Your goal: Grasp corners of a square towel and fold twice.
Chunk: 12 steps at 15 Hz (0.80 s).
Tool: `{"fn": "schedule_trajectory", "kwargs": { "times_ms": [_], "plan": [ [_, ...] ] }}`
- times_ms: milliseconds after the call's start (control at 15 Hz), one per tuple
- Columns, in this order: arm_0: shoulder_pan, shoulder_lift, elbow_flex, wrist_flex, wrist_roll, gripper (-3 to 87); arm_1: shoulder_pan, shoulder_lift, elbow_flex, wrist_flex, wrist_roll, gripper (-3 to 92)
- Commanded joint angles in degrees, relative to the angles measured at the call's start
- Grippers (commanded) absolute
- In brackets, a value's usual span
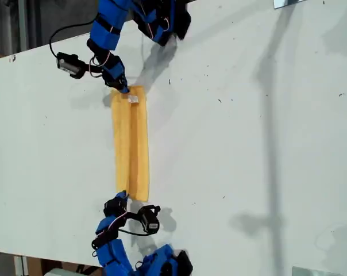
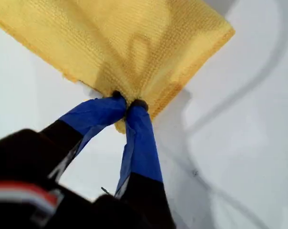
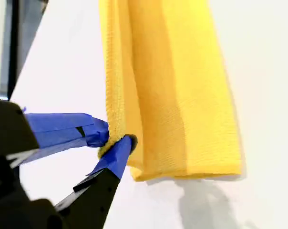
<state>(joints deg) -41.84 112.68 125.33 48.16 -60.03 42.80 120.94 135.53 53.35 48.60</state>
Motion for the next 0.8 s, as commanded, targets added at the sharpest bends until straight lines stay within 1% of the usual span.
{"fn": "schedule_trajectory", "kwargs": {
  "times_ms": [0, 200, 400, 467, 533, 600, 667, 733],
  "plan": [
    [2.11, 3.16, 3.34, -2.02, -2.81, -1.5, -3.69, 4.92, 0.97, 2.46, 2.64, -0.1],
    [2.55, 3.87, 6.15, -2.72, -3.96, -1.5, -5.27, 9.84, 3.87, 4.66, 3.96, -0.1],
    [4.22, 5.45, 9.76, -5.19, -5.36, -1.5, -6.33, 10.81, 5.80, 4.57, 4.75, -0.1],
    [4.57, 5.36, 9.76, -5.10, -5.45, -1.4, -6.33, 10.81, 6.15, 4.66, 4.92, 8.6],
    [4.83, 5.36, 9.84, -4.92, -5.01, 6.6, -6.33, 10.81, 6.15, 4.83, 4.92, 16.8],
    [4.92, 5.36, 9.84, -4.39, -5.27, 13.7, -6.33, 10.81, 5.98, 4.92, 4.83, 20.9],
    [4.75, 5.36, 9.93, -3.96, -5.80, 16.4, -5.98, 10.90, 5.71, 4.92, 4.66, 22.1],
    [4.83, 5.54, 10.28, -3.96, -6.24, 17.6, -5.19, 10.90, 5.45, 4.83, 4.39, 21.3]
  ]
}}
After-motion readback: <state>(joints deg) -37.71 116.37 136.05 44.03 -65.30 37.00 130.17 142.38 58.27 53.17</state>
